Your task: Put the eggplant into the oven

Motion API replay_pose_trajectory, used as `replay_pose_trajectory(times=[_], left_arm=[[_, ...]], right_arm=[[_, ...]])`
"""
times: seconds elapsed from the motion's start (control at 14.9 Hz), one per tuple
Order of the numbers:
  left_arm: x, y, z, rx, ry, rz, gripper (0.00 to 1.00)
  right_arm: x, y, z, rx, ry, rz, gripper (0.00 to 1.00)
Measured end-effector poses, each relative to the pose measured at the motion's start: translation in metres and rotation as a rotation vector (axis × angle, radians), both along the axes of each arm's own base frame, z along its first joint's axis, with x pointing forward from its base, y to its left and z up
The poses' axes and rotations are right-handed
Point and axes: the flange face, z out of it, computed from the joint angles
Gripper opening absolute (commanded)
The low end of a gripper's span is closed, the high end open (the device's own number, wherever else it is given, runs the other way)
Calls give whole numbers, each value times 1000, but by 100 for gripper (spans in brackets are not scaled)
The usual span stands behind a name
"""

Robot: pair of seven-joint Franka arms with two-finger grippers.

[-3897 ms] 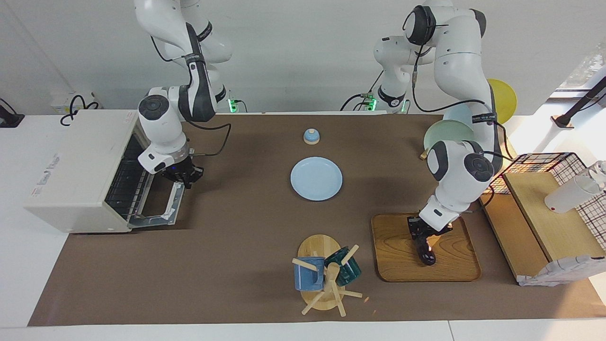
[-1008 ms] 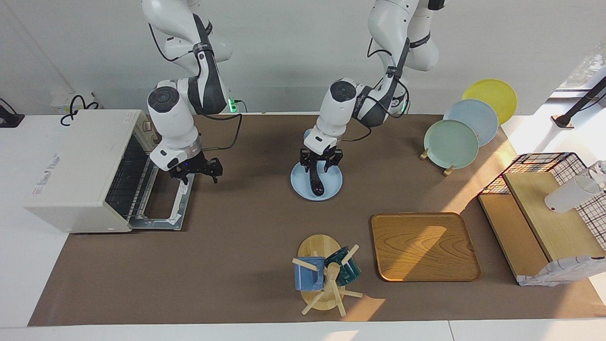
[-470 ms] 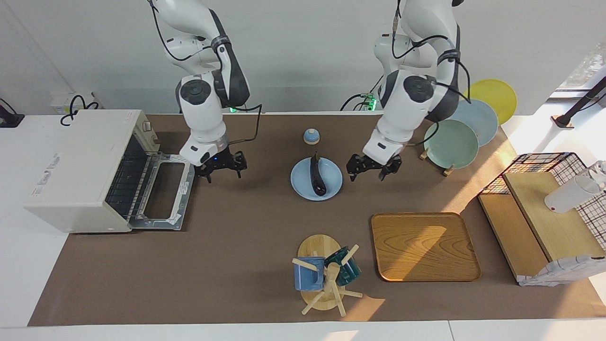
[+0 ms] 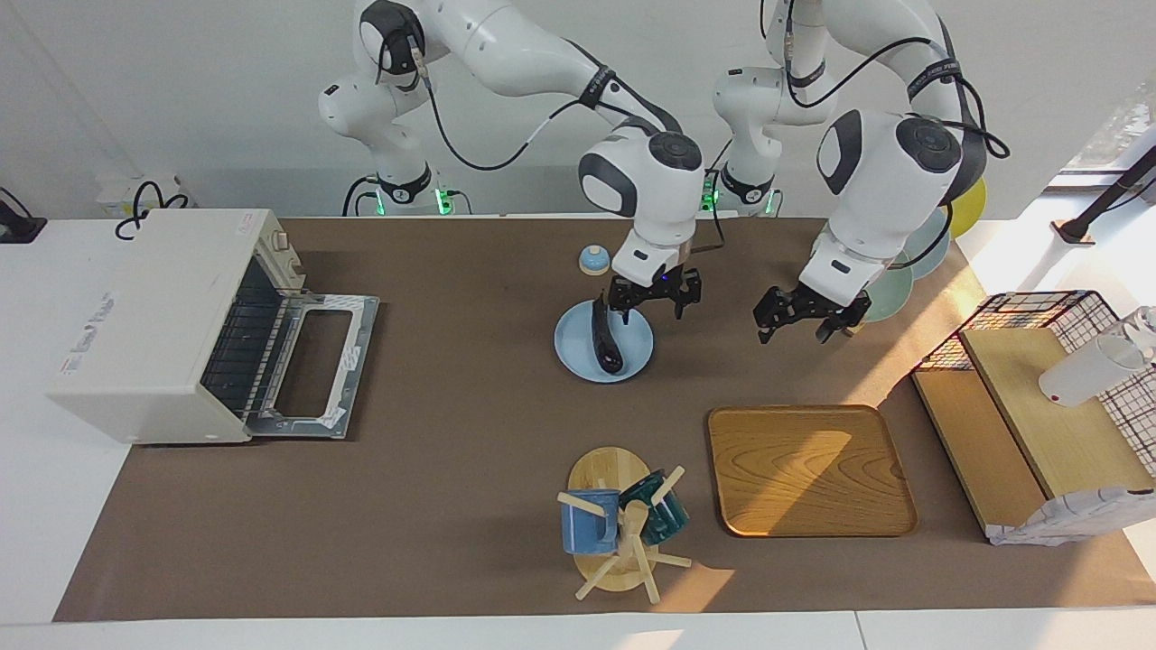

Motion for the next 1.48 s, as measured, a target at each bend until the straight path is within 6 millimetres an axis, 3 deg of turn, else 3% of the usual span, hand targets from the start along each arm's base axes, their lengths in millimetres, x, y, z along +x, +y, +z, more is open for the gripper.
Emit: replay_pose_trajectory(times=[0.2,0.27,0.34,0.54,0.67,0.94,1.21,1.34,1.48], left_arm=[[-2,30,21,45,11,-20,100],[-6,38,30,65,22,-22,100],[-11,41,37,78,35,-23,100],[-28,45,50,94,85,-27,100],[-39,46,56,99,115,-30,100],[-55,50,54,104,138,-40,100],[-48,63,58,97,96,-30,100],[-45,70,68,94,76,-44,100],[-43,73,75,93,66,-50,100]], right_arm=[[-7,3,-34,0,-4,5,100],[-6,-2,-39,-9,-8,4,79],[-5,-6,-43,-22,-9,8,66],[-16,-13,-54,-54,2,25,44],[-22,-16,-59,-68,9,32,3],[-24,-21,-54,-93,-8,51,0],[-29,-33,-44,-294,-27,154,0],[-22,-45,-28,-383,-31,220,0],[0,-72,-3,-409,-25,255,0]])
